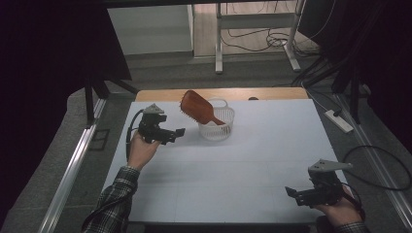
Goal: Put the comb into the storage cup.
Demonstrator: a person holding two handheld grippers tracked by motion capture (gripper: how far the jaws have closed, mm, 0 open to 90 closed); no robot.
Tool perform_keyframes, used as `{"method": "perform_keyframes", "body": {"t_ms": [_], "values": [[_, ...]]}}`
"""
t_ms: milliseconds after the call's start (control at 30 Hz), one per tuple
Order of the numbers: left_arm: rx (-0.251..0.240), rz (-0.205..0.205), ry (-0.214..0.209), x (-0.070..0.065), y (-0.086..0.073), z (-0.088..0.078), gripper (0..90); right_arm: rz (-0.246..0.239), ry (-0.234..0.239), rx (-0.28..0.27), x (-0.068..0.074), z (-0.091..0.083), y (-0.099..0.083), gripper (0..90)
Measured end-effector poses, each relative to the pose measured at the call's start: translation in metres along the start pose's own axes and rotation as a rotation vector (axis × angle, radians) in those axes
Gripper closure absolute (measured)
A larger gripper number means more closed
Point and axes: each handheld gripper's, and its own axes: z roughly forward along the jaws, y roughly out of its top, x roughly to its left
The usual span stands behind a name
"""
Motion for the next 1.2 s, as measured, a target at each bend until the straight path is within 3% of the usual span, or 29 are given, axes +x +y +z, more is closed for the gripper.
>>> {"method": "perform_keyframes", "body": {"t_ms": [300,667,867,1200], "values": [[-0.021,-0.002,-0.027,-0.003,-0.006,-0.004,0.1,0.0,0.002,-0.002,0.0,0.0,0.0,0.0],[-0.016,0.014,-0.026,-0.01,-0.015,-0.012,0.0,-0.003,0.005,-0.003,0.0,-0.001,0.0,0.0],[-0.03,0.01,-0.043,-0.013,-0.021,-0.018,0.0,-0.006,0.006,-0.003,0.0,-0.001,0.0,0.0],[-0.027,0.006,-0.037,-0.017,-0.03,-0.026,0.0,-0.008,0.006,-0.005,0.001,-0.001,0.0,0.0]]}}
